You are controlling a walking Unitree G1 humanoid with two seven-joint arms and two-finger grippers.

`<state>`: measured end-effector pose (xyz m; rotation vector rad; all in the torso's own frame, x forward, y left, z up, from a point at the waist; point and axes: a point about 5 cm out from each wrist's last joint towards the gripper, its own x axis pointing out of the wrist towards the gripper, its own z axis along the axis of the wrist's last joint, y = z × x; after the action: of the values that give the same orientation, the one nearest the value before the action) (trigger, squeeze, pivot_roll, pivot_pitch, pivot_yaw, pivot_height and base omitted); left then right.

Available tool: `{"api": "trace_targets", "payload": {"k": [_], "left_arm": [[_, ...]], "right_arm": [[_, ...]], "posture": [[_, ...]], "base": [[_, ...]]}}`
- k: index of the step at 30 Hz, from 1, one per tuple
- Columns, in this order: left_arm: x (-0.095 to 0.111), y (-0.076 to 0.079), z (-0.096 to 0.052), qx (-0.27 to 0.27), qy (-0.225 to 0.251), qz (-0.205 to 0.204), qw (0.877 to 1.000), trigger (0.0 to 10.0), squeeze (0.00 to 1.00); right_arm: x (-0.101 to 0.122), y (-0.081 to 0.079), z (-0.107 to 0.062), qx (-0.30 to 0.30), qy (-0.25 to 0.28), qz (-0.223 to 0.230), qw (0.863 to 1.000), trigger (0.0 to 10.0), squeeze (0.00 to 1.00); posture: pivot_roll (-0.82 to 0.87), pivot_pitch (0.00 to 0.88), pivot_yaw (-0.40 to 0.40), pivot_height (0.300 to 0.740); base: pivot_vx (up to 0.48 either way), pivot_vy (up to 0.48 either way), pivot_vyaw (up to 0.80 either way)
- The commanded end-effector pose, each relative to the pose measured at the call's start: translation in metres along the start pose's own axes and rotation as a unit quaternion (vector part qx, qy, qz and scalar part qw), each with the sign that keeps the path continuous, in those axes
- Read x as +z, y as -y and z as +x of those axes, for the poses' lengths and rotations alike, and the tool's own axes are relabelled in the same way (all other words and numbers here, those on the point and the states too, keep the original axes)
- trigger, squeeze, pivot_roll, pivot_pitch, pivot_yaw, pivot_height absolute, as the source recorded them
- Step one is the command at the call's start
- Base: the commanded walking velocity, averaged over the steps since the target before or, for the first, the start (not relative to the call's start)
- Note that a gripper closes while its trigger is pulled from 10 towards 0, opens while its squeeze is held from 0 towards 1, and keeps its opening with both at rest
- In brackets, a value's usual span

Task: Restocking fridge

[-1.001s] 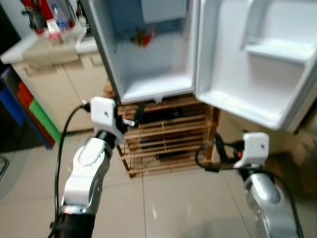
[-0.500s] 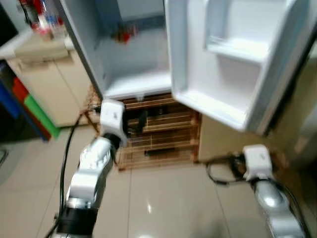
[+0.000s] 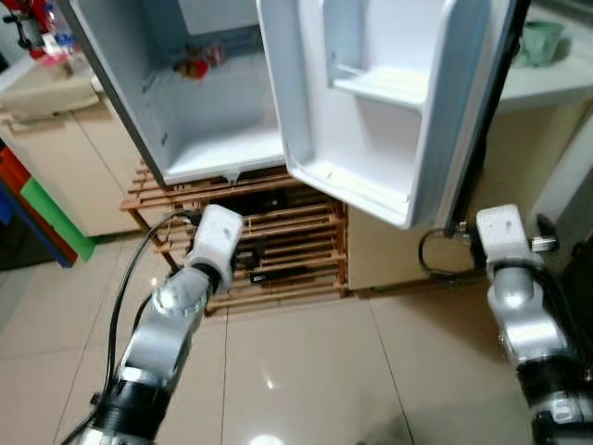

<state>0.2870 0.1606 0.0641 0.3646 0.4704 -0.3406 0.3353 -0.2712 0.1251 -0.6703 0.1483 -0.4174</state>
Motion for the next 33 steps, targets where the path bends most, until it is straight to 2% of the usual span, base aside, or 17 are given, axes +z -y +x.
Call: {"api": "trace_targets", "payload": {"k": [1,6,10,15,18,19,22,23,24,26,27,28,29,30,31,32,33], "left_arm": [[-0.013,0.002,-0.001,-0.019,-0.034,-0.003,0.999,10.0,0.00],[-0.030,-0.016,-0.012,0.012,-0.060,-0.010,0.998,10.0,0.00],[-0.033,-0.020,-0.017,0.018,-0.066,-0.009,0.998,10.0,0.00],[-0.034,-0.018,-0.018,0.006,-0.071,-0.003,0.997,10.0,0.00],[-0.032,-0.017,-0.017,-0.002,-0.070,0.007,0.997,10.0,0.00],[-0.035,-0.017,-0.017,-0.006,-0.078,0.010,0.997,10.0,0.00],[-0.036,-0.017,-0.017,-0.007,-0.082,0.010,0.997,10.0,0.00],[-0.044,-0.015,-0.019,-0.025,-0.105,0.007,0.994,10.0,0.00],[-0.053,-0.010,-0.022,-0.046,-0.129,0.009,0.990,10.0,0.00],[-0.073,-0.002,-0.029,-0.069,-0.170,0.001,0.983,10.0,0.00],[-0.073,-0.002,-0.029,-0.069,-0.170,0.001,0.983,10.0,0.00],[-0.089,0.001,-0.034,-0.074,-0.199,-0.047,0.976,10.0,0.00],[-0.089,0.001,-0.034,-0.074,-0.199,-0.047,0.976,10.0,0.00],[-0.097,0.004,-0.036,-0.076,-0.216,-0.133,0.964,10.0,0.00],[-0.109,0.002,-0.036,-0.048,-0.227,-0.270,0.935,10.0,0.00],[-0.109,0.002,-0.036,-0.048,-0.227,-0.270,0.935,10.0,0.00],[-0.110,0.001,-0.034,-0.042,-0.220,-0.296,0.928,10.0,0.00]], "right_arm": [[-0.003,-0.002,0.002,0.000,-0.004,-0.011,1.000,10.0,0.00],[0.022,0.013,0.028,-0.027,0.008,-0.032,0.999,10.0,0.00],[0.035,0.011,0.033,-0.024,0.020,-0.024,0.999,10.0,0.00],[0.066,-0.021,0.032,0.073,0.059,0.057,0.994,10.0,0.00],[0.084,-0.036,0.026,0.129,0.108,0.088,0.982,10.0,0.00],[0.096,-0.047,0.019,0.169,0.137,0.126,0.968,10.0,0.00],[0.099,-0.051,0.016,0.184,0.146,0.140,0.962,10.0,0.00],[0.105,-0.060,0.008,0.218,0.162,0.162,0.949,10.0,0.00],[0.114,-0.073,-0.006,0.272,0.186,0.185,0.926,10.0,0.00],[0.130,-0.090,-0.043,0.383,0.230,0.223,0.867,10.0,0.00],[0.130,-0.090,-0.043,0.383,0.230,0.223,0.867,10.0,0.00],[0.139,-0.089,-0.076,0.465,0.240,0.281,0.805,10.0,0.00],[0.139,-0.089,-0.076,0.465,0.240,0.281,0.805,10.0,0.00],[0.143,-0.084,-0.090,0.500,0.235,0.331,0.765,10.0,0.00],[0.144,-0.070,-0.106,0.537,0.209,0.437,0.691,10.0,0.00],[0.144,-0.070,-0.106,0.537,0.209,0.437,0.691,10.0,0.00],[0.142,-0.065,-0.106,0.533,0.199,0.468,0.677,10.0,0.00]], "posture": [[-0.12,0.000,0.128,0.740],[-0.05,0.000,0.105,0.740],[-0.03,0.000,0.102,0.740],[-0.03,0.000,0.115,0.740],[-0.04,0.000,0.114,0.740],[-0.05,0.000,0.114,0.740],[-0.05,0.000,0.114,0.740],[-0.05,0.000,0.115,0.740],[-0.07,0.000,0.124,0.740],[-0.08,0.000,0.128,0.740],[-0.08,0.000,0.128,0.740],[-0.09,0.000,0.128,0.740],[-0.09,0.000,0.128,0.740],[-0.11,0.000,0.139,0.740],[-0.11,0.000,0.126,0.740],[-0.11,0.000,0.126,0.740],[-0.11,0.000,0.122,0.740]], "base": [[0.000,0.000,0.00],[0.000,0.000,0.00],[0.000,0.000,0.00],[0.000,0.000,0.00],[0.000,0.000,0.00],[0.000,0.000,0.00],[0.000,0.000,0.00],[0.000,0.000,0.00],[0.000,0.000,0.00],[0.000,0.000,0.00],[0.000,0.000,0.00],[0.000,0.000,0.00],[0.000,0.000,0.00],[0.000,0.000,0.00],[0.000,0.000,0.00],[0.000,0.000,0.00],[0.000,0.000,0.00]]}}
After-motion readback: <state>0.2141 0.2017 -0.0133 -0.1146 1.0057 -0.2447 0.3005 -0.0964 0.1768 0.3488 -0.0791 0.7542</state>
